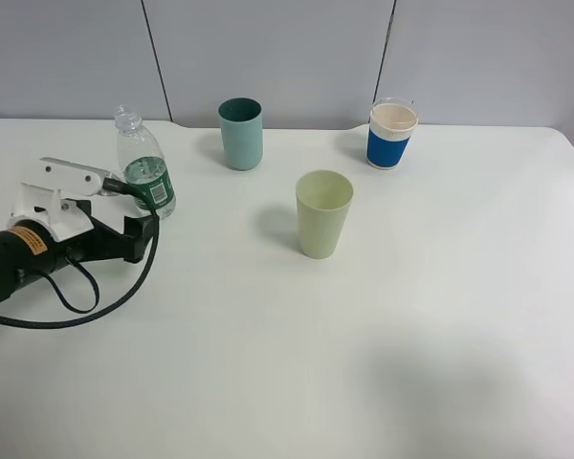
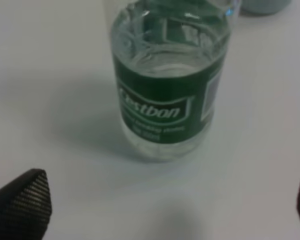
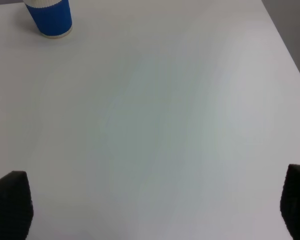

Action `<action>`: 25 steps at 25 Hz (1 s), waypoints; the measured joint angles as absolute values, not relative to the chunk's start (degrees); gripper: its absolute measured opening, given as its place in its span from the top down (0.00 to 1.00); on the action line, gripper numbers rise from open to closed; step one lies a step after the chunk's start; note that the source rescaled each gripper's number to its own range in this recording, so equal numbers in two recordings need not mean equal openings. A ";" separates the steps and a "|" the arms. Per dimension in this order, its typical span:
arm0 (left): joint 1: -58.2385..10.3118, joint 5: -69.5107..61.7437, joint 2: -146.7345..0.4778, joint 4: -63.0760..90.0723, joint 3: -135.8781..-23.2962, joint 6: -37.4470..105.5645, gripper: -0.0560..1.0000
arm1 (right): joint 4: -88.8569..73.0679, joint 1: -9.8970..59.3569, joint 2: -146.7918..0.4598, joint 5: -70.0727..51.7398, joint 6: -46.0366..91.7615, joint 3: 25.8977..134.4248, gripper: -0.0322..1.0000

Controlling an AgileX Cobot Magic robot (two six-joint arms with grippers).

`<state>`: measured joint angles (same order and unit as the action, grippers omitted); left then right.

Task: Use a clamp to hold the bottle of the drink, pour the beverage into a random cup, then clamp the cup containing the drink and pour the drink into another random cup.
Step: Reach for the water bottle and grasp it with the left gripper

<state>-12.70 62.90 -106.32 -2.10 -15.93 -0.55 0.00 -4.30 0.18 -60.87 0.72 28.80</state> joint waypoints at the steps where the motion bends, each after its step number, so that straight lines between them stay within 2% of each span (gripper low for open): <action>1: -12.70 64.03 -107.22 -2.53 -16.26 -0.55 0.00 | 0.00 -4.30 0.18 -60.87 0.72 28.80 0.00; 25: -12.70 65.48 -118.67 -4.49 -33.36 -0.84 0.00 | 0.00 -4.30 0.18 -60.87 0.72 28.80 0.00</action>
